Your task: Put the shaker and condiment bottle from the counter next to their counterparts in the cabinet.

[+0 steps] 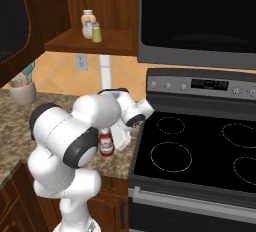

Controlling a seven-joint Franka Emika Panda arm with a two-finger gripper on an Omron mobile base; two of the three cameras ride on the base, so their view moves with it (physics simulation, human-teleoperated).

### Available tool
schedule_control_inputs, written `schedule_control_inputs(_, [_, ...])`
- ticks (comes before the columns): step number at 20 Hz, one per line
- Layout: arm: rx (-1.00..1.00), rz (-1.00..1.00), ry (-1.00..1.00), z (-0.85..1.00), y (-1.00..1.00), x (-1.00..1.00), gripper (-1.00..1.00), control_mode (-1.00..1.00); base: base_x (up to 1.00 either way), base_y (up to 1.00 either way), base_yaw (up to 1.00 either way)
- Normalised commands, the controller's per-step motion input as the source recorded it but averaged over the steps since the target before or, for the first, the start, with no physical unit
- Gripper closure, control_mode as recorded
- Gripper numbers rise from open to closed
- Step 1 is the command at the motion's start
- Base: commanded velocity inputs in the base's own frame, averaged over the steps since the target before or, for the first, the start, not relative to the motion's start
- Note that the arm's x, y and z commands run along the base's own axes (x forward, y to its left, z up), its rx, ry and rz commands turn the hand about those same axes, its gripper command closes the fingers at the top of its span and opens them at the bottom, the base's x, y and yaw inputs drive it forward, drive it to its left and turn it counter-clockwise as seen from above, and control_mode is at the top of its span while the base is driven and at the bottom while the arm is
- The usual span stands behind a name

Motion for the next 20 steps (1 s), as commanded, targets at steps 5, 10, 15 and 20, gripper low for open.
schedule_control_inputs(5, [0.0,0.01,0.05,-0.04,0.0,0.02,1.0,-1.0,0.0,0.0,0.0])
schedule_control_inputs(10, [0.0,0.07,-0.01,-0.01,0.02,-0.07,1.0,-1.0,0.0,0.0,0.0])
schedule_control_inputs(15, [0.0,0.0,-0.06,0.15,0.12,-0.03,1.0,-1.0,0.0,0.0,0.0])
schedule_control_inputs(20, [0.01,-0.08,-0.12,0.19,0.32,0.0,1.0,-1.0,0.0,0.0,0.0])
